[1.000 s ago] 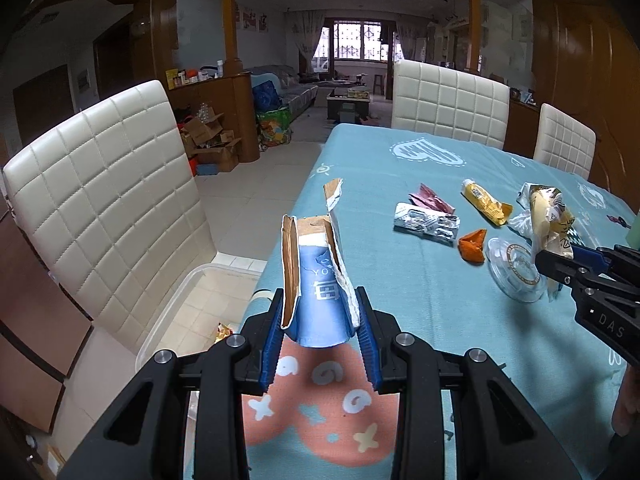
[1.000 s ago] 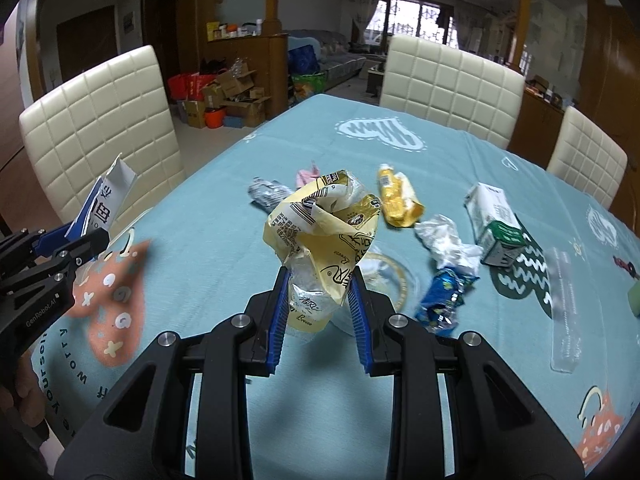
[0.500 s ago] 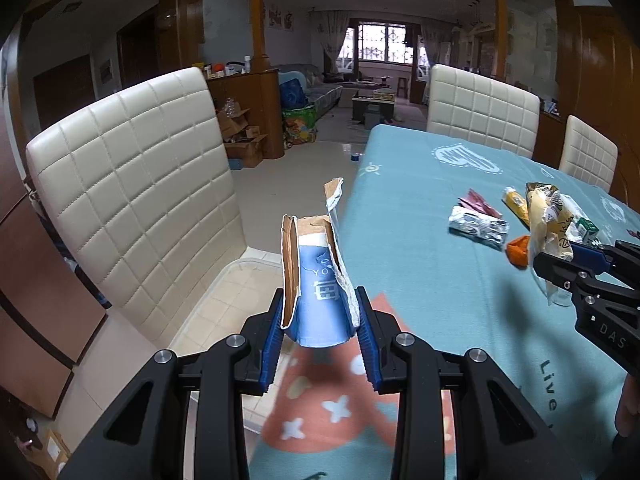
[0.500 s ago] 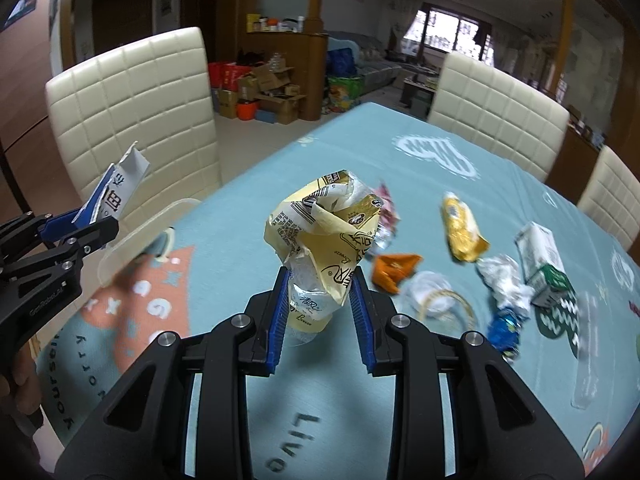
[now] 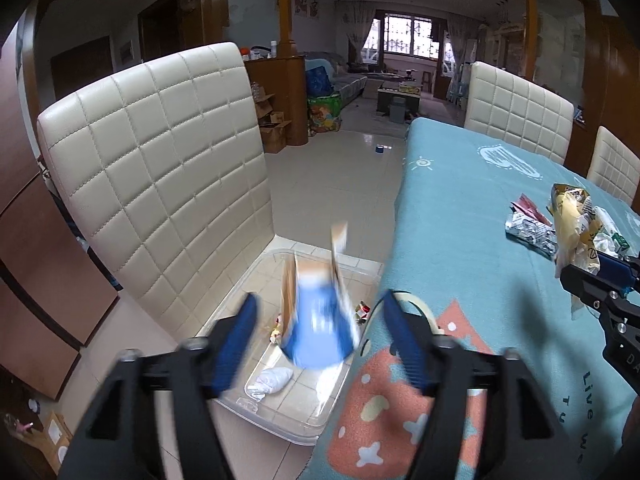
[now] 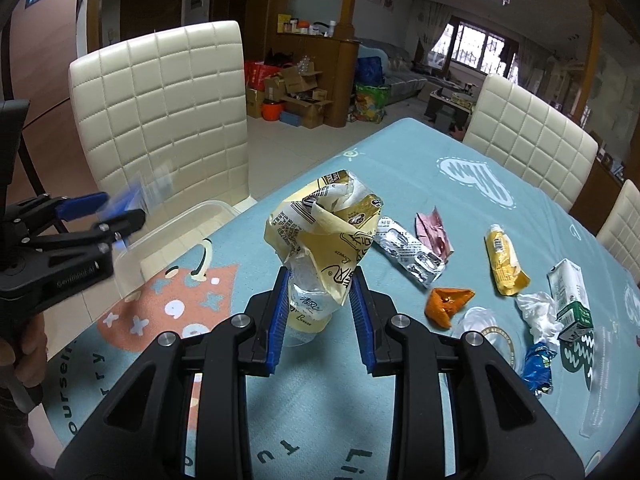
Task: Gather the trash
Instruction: 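Carry both items to the bin while left tool drops the carton inside, then open the right tool over the bin to drop the yellow-white bag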
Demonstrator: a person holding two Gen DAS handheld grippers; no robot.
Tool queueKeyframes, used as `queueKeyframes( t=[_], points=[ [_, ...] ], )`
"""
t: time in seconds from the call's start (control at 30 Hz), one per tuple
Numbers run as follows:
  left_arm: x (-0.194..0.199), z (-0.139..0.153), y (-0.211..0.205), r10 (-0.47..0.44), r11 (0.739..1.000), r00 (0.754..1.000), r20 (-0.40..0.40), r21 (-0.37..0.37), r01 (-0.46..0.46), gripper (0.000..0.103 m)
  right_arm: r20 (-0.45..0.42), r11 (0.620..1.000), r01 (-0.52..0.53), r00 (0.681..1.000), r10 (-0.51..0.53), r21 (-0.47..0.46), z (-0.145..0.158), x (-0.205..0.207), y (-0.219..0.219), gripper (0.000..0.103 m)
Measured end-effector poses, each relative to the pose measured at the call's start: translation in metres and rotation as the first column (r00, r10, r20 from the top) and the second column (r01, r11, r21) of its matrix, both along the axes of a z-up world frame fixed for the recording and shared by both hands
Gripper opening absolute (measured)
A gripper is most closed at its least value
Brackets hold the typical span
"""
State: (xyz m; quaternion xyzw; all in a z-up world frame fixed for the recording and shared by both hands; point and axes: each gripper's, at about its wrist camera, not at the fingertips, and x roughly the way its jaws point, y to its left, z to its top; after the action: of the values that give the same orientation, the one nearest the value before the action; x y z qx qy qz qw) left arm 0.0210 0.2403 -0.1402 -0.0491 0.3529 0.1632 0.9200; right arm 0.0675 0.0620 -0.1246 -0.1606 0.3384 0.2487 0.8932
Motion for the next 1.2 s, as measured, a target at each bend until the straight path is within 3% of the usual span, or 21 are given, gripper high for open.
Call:
queueKeyframes(
  t=[0.3, 0.73, 0.97, 1.03, 1.07, 1.1, 1.2],
  points=[
    [-0.012, -0.005, 0.013, 0.016, 1.0, 1.0, 0.007, -0.014, -0.016, 0.082, -0.015, 1.0, -0.018, 1.0, 0.018, -0.004, -0.004, 0.005, 0.012, 0.032],
    [-0.039, -0.012, 0.047, 0.098, 0.995, 0.995, 0.0, -0.005, -0.098, 0.082, -0.056, 0.987, -0.158, 0.986, 0.158, 0.006, -0.01, 0.007, 0.073, 0.032],
    [-0.046, -0.013, 0.058, 0.119, 0.993, 0.993, 0.009, -0.009, -0.119, 0.082, -0.006, 0.969, -0.246, 0.969, 0.246, 0.004, -0.001, -0.005, 0.108, 0.035],
    [-0.047, -0.013, 0.059, 0.119, 0.993, 0.993, 0.009, -0.01, -0.119, 0.082, 0.019, 0.966, -0.26, 0.965, 0.26, -0.007, 0.002, -0.011, 0.115, 0.05],
    [-0.047, -0.013, 0.06, 0.119, 0.993, 0.993, 0.009, -0.011, -0.119, 0.082, 0.026, 0.965, -0.262, 0.965, 0.262, -0.01, 0.003, -0.013, 0.115, 0.074],
    [-0.047, -0.013, 0.06, 0.119, 0.993, 0.993, 0.009, -0.011, -0.119, 0.082, 0.048, 0.966, -0.258, 0.965, 0.258, -0.008, 0.006, -0.015, 0.115, 0.085],
    [-0.05, -0.012, 0.059, 0.117, 0.993, 0.993, 0.015, -0.004, -0.117, 0.082, 0.135, 0.97, -0.241, 0.961, 0.242, -0.028, 0.011, -0.024, 0.112, 0.083]
  ],
)
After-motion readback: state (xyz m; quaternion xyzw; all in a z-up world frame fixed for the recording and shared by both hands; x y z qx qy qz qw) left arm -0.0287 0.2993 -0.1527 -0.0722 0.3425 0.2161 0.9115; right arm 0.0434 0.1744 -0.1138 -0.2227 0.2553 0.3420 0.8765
